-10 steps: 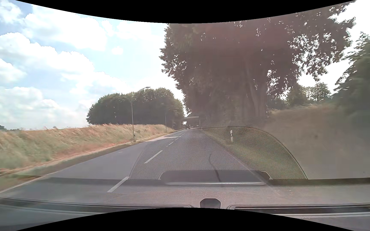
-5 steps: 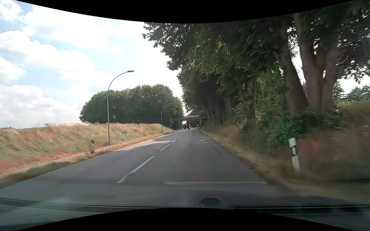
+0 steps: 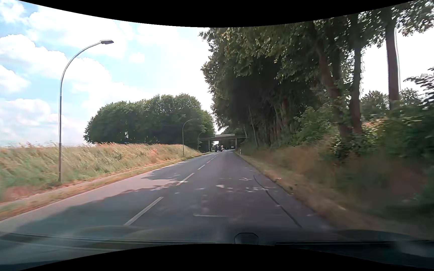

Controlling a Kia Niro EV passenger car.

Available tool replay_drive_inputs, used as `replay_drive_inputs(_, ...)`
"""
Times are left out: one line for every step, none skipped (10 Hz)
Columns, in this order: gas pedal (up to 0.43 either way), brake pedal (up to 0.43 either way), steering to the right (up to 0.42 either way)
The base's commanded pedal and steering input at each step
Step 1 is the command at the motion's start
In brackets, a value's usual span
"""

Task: Follow the waypoints while adhering to traffic rules and regulations

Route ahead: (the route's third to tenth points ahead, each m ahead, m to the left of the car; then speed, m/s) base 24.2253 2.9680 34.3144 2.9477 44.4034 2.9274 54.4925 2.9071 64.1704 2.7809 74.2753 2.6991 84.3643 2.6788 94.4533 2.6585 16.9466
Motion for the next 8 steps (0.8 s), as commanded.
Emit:
replay_drive_inputs(0.240, 0.000, -0.003)
replay_drive_inputs(0.240, 0.000, -0.003)
replay_drive_inputs(0.240, 0.000, -0.004)
replay_drive_inputs(0.228, 0.000, -0.003)
replay_drive_inputs(0.228, 0.000, -0.003)
replay_drive_inputs(0.228, 0.000, -0.003)
replay_drive_inputs(0.228, 0.000, -0.003)
replay_drive_inputs(0.228, 0.000, -0.003)
